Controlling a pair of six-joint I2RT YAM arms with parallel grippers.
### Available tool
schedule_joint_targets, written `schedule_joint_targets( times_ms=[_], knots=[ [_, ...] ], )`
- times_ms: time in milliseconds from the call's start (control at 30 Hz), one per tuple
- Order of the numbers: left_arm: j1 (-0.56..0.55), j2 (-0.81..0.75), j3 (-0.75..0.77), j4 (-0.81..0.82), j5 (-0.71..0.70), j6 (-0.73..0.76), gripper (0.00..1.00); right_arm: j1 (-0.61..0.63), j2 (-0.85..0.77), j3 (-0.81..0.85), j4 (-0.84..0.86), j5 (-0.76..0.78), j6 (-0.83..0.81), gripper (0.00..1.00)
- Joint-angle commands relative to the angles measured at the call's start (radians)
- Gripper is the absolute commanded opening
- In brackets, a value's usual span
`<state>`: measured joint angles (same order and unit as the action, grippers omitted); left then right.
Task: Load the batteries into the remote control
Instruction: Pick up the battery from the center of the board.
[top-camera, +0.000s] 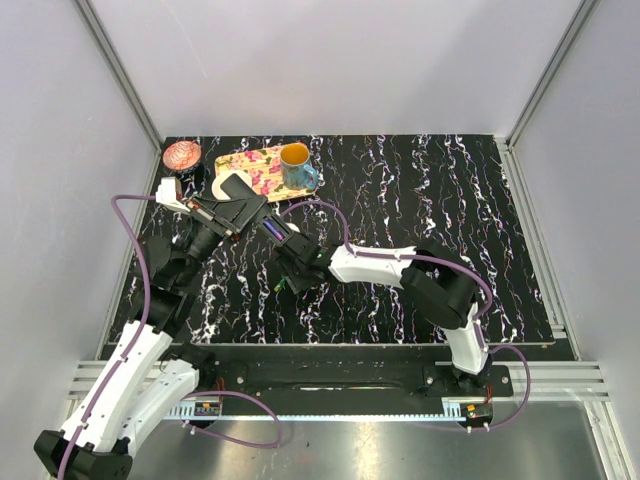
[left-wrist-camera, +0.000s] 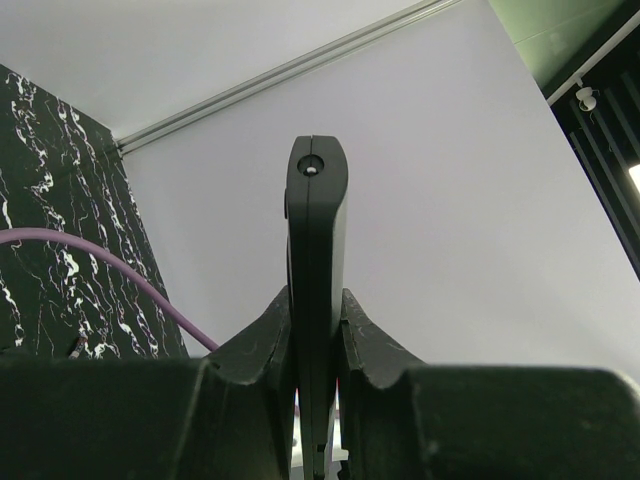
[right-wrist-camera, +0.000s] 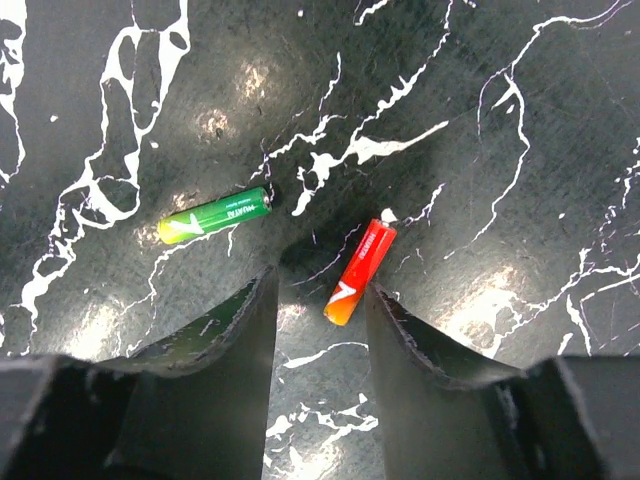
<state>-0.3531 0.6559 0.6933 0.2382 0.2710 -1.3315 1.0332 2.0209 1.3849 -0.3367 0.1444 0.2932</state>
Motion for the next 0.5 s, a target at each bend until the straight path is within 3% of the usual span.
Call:
schedule_joint_targets(
  times_ms=[0,100,233,467],
  knots=[
    [0.003,-0.007,-0.003,0.042,-0.016,0.011,0.0,-0.005,0.015,0.039,0.007,0.04,0.018,0.46],
    [0.003,-0.007,-0.005,0.042,-0.016,0.011,0.0,-0.012,0.024,0.034,0.005,0.037,0.029,0.38],
    [0.003,-0.01,-0.005,0.042,-0.016,0.011,0.0,-0.024,0.027,0.023,0.007,0.026,0.05,0.35],
    [0.003,-0.007,-0.006,0.042,-0.016,0.012,0.0,-0.028,0.006,0.006,0.002,0.038,0.064,0.01]
  ],
)
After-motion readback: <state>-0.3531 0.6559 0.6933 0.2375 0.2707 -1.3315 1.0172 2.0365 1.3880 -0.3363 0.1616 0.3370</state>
